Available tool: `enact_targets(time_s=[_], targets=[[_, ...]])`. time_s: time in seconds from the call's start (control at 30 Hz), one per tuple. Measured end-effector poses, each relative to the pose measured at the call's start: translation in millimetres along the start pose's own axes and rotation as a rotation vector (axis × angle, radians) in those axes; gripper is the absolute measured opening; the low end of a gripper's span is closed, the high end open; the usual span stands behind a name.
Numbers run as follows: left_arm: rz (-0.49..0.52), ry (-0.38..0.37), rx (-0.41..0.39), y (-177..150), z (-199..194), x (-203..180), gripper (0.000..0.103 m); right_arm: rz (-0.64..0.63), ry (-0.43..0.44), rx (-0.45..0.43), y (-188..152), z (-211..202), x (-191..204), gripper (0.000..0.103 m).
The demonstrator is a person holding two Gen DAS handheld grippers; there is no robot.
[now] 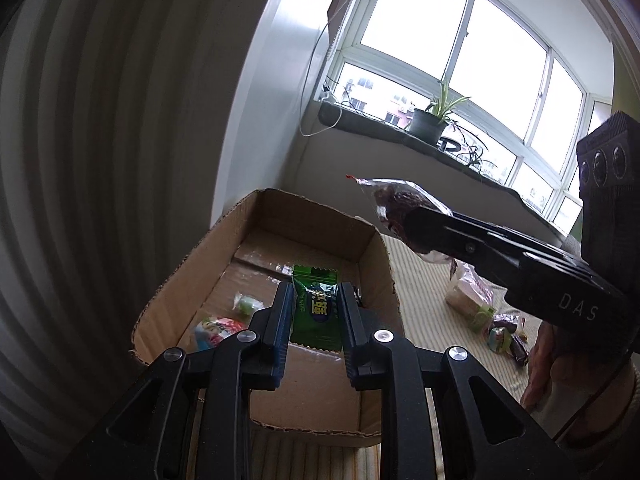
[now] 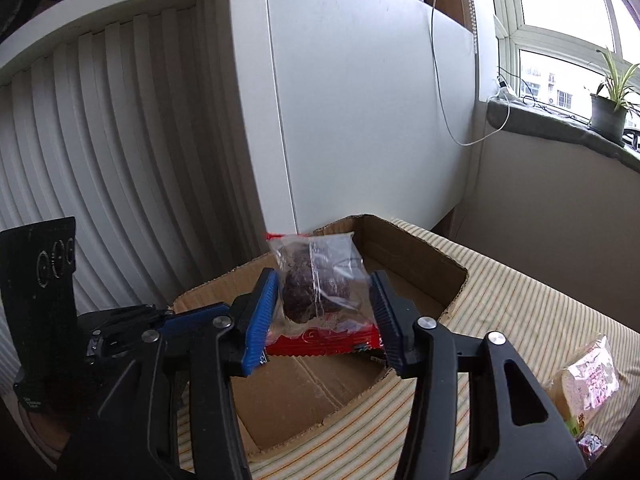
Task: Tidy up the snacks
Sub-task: 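Carry the green candy and pastry bag over the cardboard box with both tools, then open both tools to drop the candy and pastry bag into the box, then move both tools back to the snack pile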
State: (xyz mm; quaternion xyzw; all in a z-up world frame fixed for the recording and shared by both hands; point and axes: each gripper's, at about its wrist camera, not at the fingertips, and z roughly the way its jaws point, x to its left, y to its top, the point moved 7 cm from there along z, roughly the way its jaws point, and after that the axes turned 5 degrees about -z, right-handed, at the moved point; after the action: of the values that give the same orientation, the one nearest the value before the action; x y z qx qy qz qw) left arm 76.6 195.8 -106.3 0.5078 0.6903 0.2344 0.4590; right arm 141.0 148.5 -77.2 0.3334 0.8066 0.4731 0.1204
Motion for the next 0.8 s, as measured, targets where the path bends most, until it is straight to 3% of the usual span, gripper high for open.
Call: enact_targets(time_s=[0.03,0.13,0.4,0.53,0.8], targets=[[-0.004,0.011,0.007,0,2,2,0.026,0.01,0.0,-0.005,-2,1,-2,0.07],[-0.037,0.065,-0.012,1,-2,17,0.064,0.028,-0.008,0.0,-12,-1,-6,0.073],[-0.088,0.1,-0.031,6,-15,37,0.066,0.053,-0.023,0.025,-29,-14,-6,0.075],[-0.1,0.104,-0.035,4,-26,38,0.067,0.034,-0.047,-0.001,-25,-22,3,0.086],[-0.082,0.115,-0.054,8,-44,23,0.069,0.046,-0.029,-0.05,-24,-49,10,0.086]])
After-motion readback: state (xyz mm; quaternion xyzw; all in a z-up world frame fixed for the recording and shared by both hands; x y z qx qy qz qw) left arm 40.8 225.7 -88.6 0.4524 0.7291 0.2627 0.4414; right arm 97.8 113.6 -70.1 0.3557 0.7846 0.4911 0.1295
